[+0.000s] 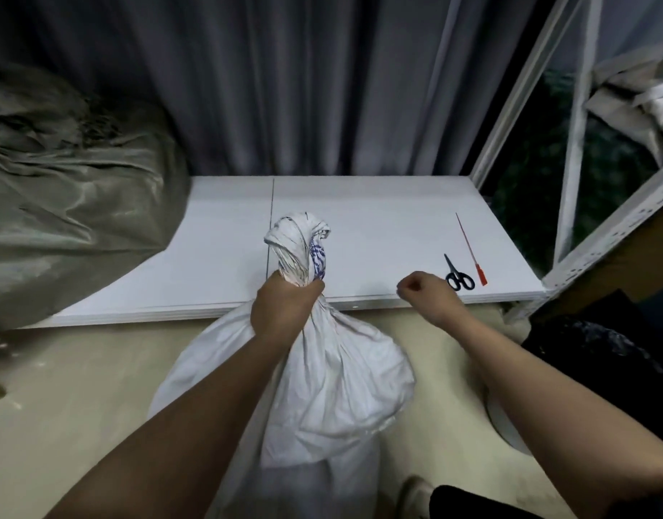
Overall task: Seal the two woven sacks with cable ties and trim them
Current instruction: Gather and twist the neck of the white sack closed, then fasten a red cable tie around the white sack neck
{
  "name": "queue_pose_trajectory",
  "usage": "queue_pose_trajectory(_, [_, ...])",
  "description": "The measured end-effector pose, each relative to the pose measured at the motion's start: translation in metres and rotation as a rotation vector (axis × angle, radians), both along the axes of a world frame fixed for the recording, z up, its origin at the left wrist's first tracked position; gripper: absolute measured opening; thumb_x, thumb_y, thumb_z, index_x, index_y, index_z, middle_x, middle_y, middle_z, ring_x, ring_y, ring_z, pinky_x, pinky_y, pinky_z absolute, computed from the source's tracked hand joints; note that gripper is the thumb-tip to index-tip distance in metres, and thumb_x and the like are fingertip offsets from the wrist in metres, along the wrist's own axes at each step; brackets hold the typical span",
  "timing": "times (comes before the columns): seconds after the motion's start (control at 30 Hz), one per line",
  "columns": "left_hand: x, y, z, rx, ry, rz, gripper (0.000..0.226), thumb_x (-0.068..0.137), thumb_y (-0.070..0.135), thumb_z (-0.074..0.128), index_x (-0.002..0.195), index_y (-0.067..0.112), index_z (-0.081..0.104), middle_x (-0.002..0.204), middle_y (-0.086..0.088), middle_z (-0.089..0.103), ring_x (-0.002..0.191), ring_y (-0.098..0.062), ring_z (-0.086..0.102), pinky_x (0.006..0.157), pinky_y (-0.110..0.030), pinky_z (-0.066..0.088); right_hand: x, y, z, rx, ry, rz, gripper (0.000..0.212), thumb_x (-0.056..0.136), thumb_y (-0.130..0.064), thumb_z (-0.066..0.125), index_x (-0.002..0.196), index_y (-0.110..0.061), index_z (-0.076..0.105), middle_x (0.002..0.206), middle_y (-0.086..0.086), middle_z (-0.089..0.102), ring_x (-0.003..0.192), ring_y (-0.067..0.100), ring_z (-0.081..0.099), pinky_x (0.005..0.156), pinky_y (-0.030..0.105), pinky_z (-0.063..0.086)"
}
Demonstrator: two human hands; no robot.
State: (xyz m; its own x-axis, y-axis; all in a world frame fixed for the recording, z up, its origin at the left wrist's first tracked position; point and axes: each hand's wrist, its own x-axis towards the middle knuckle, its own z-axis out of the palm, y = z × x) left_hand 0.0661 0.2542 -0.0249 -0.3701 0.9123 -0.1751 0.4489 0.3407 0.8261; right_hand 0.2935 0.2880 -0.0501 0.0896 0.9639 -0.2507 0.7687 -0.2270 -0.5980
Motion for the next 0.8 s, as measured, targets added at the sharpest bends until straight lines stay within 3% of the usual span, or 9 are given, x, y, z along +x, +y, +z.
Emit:
queue_pose_trajectory(0.1, [0.017,0.03,-0.012,-0.019,0.068,-0.02,0.041,0.071,0.049,0.064,0.099,0.019,0.064,0.103,-0.004,0.069,0.098,-0.028,0.063,0.078,-0.03,0.045,0.051,0.028,-0.029,-0.001,-0.214,-0.093,0.026,0.089,-0.025,0.054,0.112,-0.016,0.061,0.115,0.006,0.065,0.104,0.025,0.06,0.083,0.032,0.046])
queue_pose_trajectory(0.3, [0.039,0.081,-0.042,-0.04,0.18,-0.065,0.031,0.073,0.049,0.065,0.083,0.024,0.05,0.084,0.003,0.052,0.082,-0.024,0.05,0.075,-0.028,0.038,0.136,0.07,-0.097,-0.078,-0.501,-0.254,0.057,0.091,-0.025,0.056,0.139,-0.006,0.034,0.138,0.018,0.038,0.126,0.036,0.039,0.098,0.047,0.04])
queue_pose_trajectory(0.5, [0.047,0.11,-0.07,-0.067,0.15,-0.108,0.045,0.062,0.053,0.062,0.096,0.023,0.061,0.089,0.004,0.06,0.084,-0.023,0.055,0.074,-0.029,0.039,0.174,0.104,-0.136,-0.118,-0.317,-0.31,0.068,0.085,-0.032,0.061,0.144,-0.017,0.032,0.146,0.018,0.03,0.134,0.037,0.03,0.108,0.048,0.03])
queue_pose_trajectory(0.57, [0.049,0.113,-0.072,-0.074,0.137,-0.116,0.048,0.057,0.054,0.057,0.095,0.024,0.062,0.09,0.004,0.063,0.085,-0.023,0.058,0.074,-0.029,0.041,0.181,0.109,-0.142,-0.143,-0.278,-0.279,0.069,0.081,-0.034,0.066,0.142,-0.02,0.036,0.144,0.016,0.033,0.134,0.035,0.031,0.108,0.047,0.03])
queue_pose_trajectory(0.67, [0.049,0.116,-0.074,-0.076,0.125,-0.135,0.049,0.057,0.054,0.057,0.096,0.026,0.063,0.092,0.005,0.065,0.088,-0.023,0.06,0.075,-0.029,0.043,0.186,0.114,-0.147,-0.098,-0.32,-0.245,0.045,0.079,-0.035,0.066,0.117,-0.016,0.053,0.128,0.015,0.047,0.124,0.034,0.04,0.102,0.047,0.036])
queue_pose_trajectory(0.73, [0.049,0.117,-0.074,-0.075,0.12,-0.148,0.049,0.057,0.055,0.056,0.096,0.026,0.064,0.093,0.006,0.066,0.088,-0.022,0.06,0.075,-0.029,0.043,0.189,0.116,-0.152,-0.109,-0.368,-0.233,0.031,0.08,-0.037,0.06,0.1,-0.014,0.056,0.123,0.015,0.051,0.119,0.034,0.044,0.098,0.046,0.04])
queue_pose_trajectory(0.8, [0.049,0.116,-0.073,-0.075,0.114,-0.153,0.048,0.057,0.054,0.056,0.096,0.026,0.064,0.092,0.006,0.066,0.087,-0.021,0.061,0.075,-0.029,0.043,0.195,0.115,-0.158,-0.074,-0.402,-0.214,0.032,0.083,-0.035,0.047,0.098,-0.011,0.059,0.12,0.019,0.053,0.115,0.036,0.046,0.095,0.046,0.043])
